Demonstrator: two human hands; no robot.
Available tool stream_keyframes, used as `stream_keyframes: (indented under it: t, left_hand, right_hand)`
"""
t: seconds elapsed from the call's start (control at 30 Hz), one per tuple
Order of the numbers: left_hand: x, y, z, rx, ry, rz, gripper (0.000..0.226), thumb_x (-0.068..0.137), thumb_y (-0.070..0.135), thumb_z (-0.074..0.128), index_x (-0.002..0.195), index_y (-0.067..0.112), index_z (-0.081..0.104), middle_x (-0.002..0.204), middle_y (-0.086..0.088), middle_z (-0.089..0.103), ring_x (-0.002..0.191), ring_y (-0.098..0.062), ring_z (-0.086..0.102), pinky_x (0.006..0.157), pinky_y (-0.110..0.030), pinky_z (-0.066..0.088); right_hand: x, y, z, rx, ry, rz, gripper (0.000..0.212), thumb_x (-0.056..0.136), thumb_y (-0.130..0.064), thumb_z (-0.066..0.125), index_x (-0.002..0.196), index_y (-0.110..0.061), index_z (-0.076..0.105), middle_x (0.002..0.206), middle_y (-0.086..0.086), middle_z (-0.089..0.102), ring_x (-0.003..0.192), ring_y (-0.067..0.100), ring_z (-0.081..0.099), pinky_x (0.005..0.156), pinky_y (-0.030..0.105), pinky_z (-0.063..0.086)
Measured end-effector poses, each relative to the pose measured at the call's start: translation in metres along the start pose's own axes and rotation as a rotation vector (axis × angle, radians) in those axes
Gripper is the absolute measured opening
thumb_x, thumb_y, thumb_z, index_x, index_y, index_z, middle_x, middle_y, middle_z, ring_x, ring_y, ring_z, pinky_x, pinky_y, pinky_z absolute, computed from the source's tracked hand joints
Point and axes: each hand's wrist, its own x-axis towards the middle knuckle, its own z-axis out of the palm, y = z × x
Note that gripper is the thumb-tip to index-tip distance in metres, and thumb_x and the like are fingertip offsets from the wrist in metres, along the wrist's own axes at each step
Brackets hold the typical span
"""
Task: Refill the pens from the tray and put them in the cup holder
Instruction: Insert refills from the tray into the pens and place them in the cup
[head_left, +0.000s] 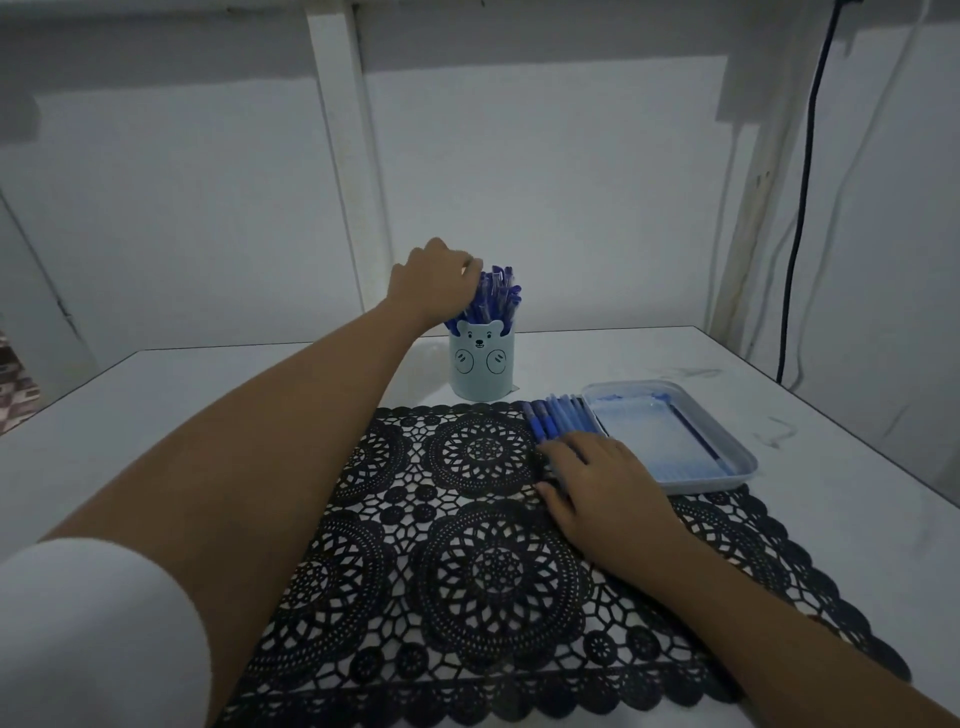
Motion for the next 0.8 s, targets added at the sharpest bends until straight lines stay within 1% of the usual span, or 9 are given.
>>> stream_keyframes:
  t: [0.07, 0.2, 0.3, 0.37, 0.5, 0.57, 0.63, 0.7, 0.8]
  left_hand:
    - [-0.008, -0.001, -0.004, -0.060, 0.066, 0.015, 0.039, 0.097, 0.035, 0.033, 0.129, 0.020, 0.049, 0.131, -0.013, 0.044, 0.118, -0.030, 0.043, 0.096, -0.043, 0.034]
    - [-0.040, -0.004, -0.010, -0.213, 0.181, 0.089, 0.033, 0.096, 0.028, 0.040, 0.121, 0.015, 0.055, 0.122, -0.011, 0.050, 0.109, -0.024, 0.049, 0.092, -0.040, 0.041]
    - [-0.077, -0.007, -0.008, -0.223, 0.151, 0.151, 0.027, 0.094, 0.026, 0.042, 0.110, 0.014, 0.061, 0.108, -0.007, 0.056, 0.099, -0.020, 0.052, 0.087, -0.038, 0.044]
    - [-0.104, -0.007, -0.006, -0.258, 0.091, 0.127, 0.027, 0.095, 0.028, 0.042, 0.111, 0.016, 0.061, 0.101, -0.002, 0.059, 0.090, -0.016, 0.054, 0.082, -0.035, 0.047]
    - [-0.144, 0.002, -0.002, -0.408, -0.211, -0.109, 0.030, 0.097, 0.033, 0.040, 0.107, 0.015, 0.062, 0.090, 0.003, 0.065, 0.071, -0.012, 0.058, 0.062, -0.021, 0.045]
    - [-0.156, 0.009, -0.002, -0.573, -0.375, -0.282, 0.035, 0.097, 0.038, 0.039, 0.098, 0.014, 0.064, 0.079, 0.005, 0.065, 0.061, -0.011, 0.053, 0.051, -0.020, 0.042]
    - [-0.164, 0.014, -0.003, -0.778, -0.439, -0.431, 0.038, 0.094, 0.044, 0.041, 0.098, 0.013, 0.062, 0.078, 0.003, 0.066, 0.060, -0.010, 0.052, 0.044, -0.020, 0.041]
    - [-0.169, 0.017, -0.003, -0.993, -0.466, -0.521, 0.034, 0.093, 0.042, 0.045, 0.096, 0.012, 0.060, 0.080, 0.000, 0.065, 0.063, -0.010, 0.057, 0.048, -0.021, 0.047]
    - [-0.172, 0.018, -0.003, -1.250, -0.427, -0.598, 0.023, 0.096, 0.026, 0.046, 0.097, 0.006, 0.056, 0.078, -0.006, 0.069, 0.066, -0.014, 0.066, 0.062, -0.030, 0.055]
  right_hand:
    - [0.002, 0.000, 0.000, -0.016, 0.050, 0.032, 0.022, 0.076, -0.028, 0.069, 0.085, -0.008, 0.063, 0.084, 0.009, 0.062, 0.077, 0.025, 0.060, 0.070, 0.037, 0.053]
    - [0.003, -0.004, -0.001, -0.100, 0.055, 0.067, 0.032, 0.068, -0.034, 0.076, 0.069, -0.007, 0.060, 0.076, 0.011, 0.058, 0.070, 0.027, 0.057, 0.060, 0.038, 0.053]
    - [0.002, -0.005, 0.001, -0.117, 0.027, 0.065, 0.035, 0.067, -0.036, 0.076, 0.066, -0.005, 0.061, 0.076, 0.012, 0.058, 0.070, 0.028, 0.057, 0.060, 0.040, 0.054]
    - [0.003, -0.006, 0.002, -0.118, 0.034, 0.071, 0.030, 0.067, -0.031, 0.076, 0.064, -0.004, 0.061, 0.076, 0.013, 0.058, 0.070, 0.030, 0.057, 0.063, 0.042, 0.054]
    - [0.005, -0.013, -0.002, -0.058, 0.155, 0.116, 0.022, 0.072, -0.024, 0.070, 0.067, -0.004, 0.060, 0.077, 0.012, 0.057, 0.072, 0.028, 0.055, 0.058, 0.039, 0.050]
    - [0.005, -0.022, -0.007, -0.031, 0.242, 0.114, 0.023, 0.078, -0.027, 0.057, 0.069, -0.006, 0.060, 0.077, 0.009, 0.056, 0.072, 0.026, 0.054, 0.055, 0.036, 0.046]
    - [0.004, -0.031, -0.012, 0.006, 0.294, 0.079, 0.028, 0.080, -0.031, 0.044, 0.071, -0.008, 0.059, 0.079, 0.007, 0.056, 0.073, 0.024, 0.053, 0.056, 0.034, 0.044]
    - [0.001, -0.039, -0.014, 0.045, 0.297, 0.012, 0.028, 0.081, -0.032, 0.043, 0.073, -0.010, 0.058, 0.081, 0.006, 0.056, 0.074, 0.023, 0.053, 0.058, 0.034, 0.045]
    - [-0.004, -0.047, -0.015, 0.079, 0.258, -0.082, 0.033, 0.086, -0.038, 0.043, 0.077, -0.012, 0.061, 0.084, 0.002, 0.057, 0.077, 0.021, 0.052, 0.062, 0.033, 0.043]
